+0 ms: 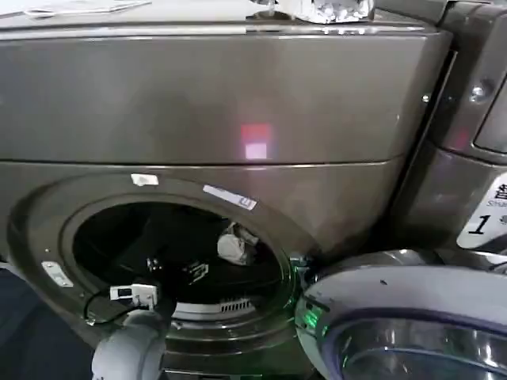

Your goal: Grasp the clothes from the dryer.

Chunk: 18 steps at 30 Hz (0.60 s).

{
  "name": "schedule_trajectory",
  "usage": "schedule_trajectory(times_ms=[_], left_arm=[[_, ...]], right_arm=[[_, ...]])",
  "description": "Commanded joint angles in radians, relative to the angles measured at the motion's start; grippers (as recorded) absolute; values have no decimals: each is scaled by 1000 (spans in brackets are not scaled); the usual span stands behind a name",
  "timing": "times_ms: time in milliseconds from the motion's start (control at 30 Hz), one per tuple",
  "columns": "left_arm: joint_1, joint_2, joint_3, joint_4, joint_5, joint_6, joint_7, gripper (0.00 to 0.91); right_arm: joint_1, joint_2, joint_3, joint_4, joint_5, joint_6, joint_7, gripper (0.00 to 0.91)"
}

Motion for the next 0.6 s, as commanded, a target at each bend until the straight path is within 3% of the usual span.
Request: schedule_trajectory(times_ms=[33, 67, 100, 133, 233, 367, 433, 600], left_arm=[[-121, 25, -9, 157, 639, -194, 570, 907], [-108, 31, -27, 141, 809, -401, 708, 907], [-99, 45, -31, 125, 885, -454, 816, 907], [-103, 56, -32, 114, 968, -606, 975, 907], [-126, 60, -8, 119, 1097, -706, 1176, 907], [-182, 56, 7, 159, 1101, -751, 1280, 907], [-217, 54, 5, 190, 1098, -864, 1281, 907], [-251, 52, 2, 261, 1080, -888, 1281, 907]], right_arm=[[-15, -1, 10, -10, 7, 3, -5, 907], [-20, -3, 11, -10, 11, 3, -6, 907], [-24, -7, 13, -9, 14, 3, -9, 907], [-26, -12, 14, -11, 17, 3, -9, 907], [-30, -14, 15, -7, 16, 2, -7, 907], [-37, -8, 20, -11, 17, 5, -7, 907], [-41, -4, 22, -11, 17, 10, -7, 907], [-47, -3, 31, -8, 17, 11, -7, 907]])
